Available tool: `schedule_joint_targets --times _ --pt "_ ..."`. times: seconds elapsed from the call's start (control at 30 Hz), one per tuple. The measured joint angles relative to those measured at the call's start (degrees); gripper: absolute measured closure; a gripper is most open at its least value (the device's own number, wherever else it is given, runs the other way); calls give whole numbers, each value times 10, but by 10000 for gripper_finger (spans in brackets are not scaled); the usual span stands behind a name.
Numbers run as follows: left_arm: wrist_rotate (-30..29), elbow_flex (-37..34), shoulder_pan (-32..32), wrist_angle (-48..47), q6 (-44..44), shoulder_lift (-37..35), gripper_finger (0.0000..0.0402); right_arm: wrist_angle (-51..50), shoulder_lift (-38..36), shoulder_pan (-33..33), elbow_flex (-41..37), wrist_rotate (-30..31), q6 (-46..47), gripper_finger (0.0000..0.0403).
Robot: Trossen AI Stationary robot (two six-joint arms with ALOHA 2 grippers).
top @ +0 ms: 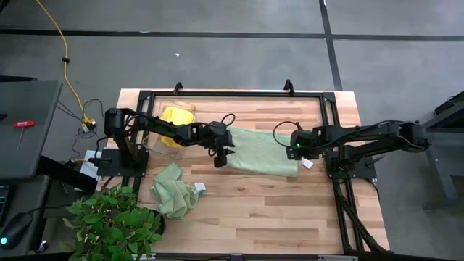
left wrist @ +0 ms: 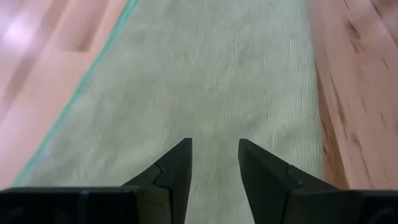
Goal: Fold microfiber towels
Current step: Fold the right green towel
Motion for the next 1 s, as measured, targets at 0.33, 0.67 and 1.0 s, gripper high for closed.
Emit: schedule_joint_targets --times 0.33,0.67,1.0 --pt "-4 16 0 23 65 42 282 7 19 13 0 42 -38 197" --pt "-23 75 2 -69 198 70 282 -4 -12 13 0 46 -108 197" --pt "-80 77 20 -126 274 67 289 -21 -29 13 0 50 -1 197"
